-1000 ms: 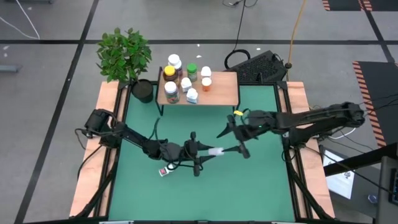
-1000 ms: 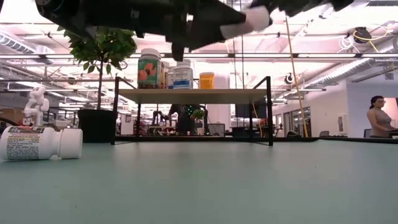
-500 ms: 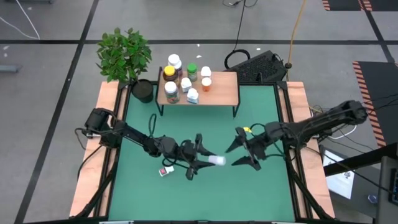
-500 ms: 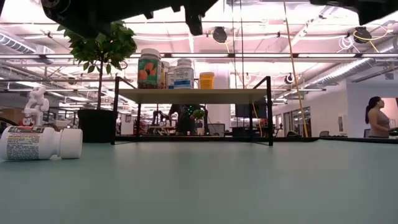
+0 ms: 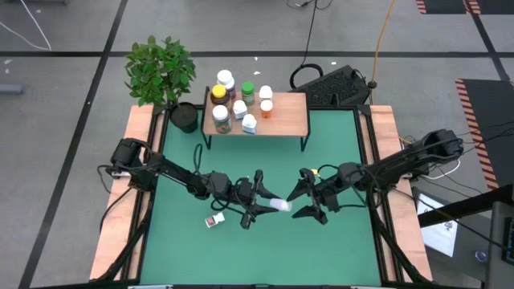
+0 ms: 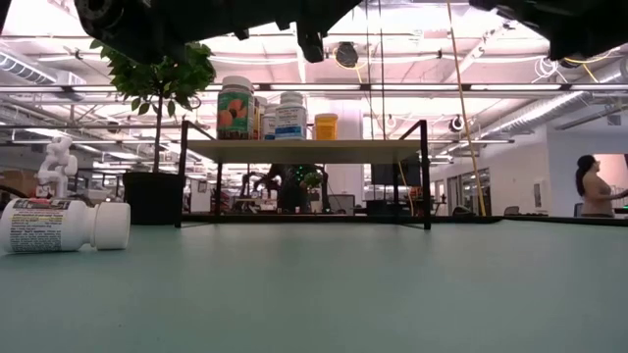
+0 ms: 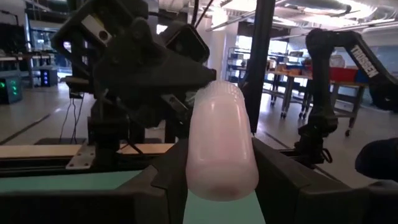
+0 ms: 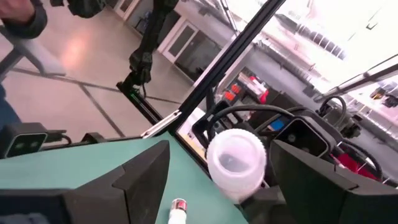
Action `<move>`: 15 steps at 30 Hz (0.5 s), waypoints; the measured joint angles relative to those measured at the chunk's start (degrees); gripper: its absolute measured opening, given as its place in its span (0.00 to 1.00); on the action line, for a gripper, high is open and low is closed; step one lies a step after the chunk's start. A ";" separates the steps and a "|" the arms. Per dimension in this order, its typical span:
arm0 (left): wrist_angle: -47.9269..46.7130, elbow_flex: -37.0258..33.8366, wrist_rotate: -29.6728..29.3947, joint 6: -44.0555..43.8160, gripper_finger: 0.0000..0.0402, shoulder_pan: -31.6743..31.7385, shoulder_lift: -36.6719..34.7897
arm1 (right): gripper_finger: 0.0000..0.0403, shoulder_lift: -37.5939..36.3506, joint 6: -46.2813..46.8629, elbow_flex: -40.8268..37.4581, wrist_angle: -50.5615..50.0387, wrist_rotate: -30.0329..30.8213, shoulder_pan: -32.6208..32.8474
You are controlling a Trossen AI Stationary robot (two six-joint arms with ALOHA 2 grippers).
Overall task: Pick and place medicine bottles onto shelf by color
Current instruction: Put the transparent pill bottle on the shelf
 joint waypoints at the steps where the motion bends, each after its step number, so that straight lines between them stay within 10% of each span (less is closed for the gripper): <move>1: 0.02 0.00 0.00 -0.01 0.37 0.00 0.01 | 0.67 0.99 -0.19 0.00 1.43 0.01 0.00; 15: -0.18 -0.04 0.65 1.60 0.37 0.02 0.05 | 0.47 7.46 -2.92 0.02 10.30 0.09 -0.54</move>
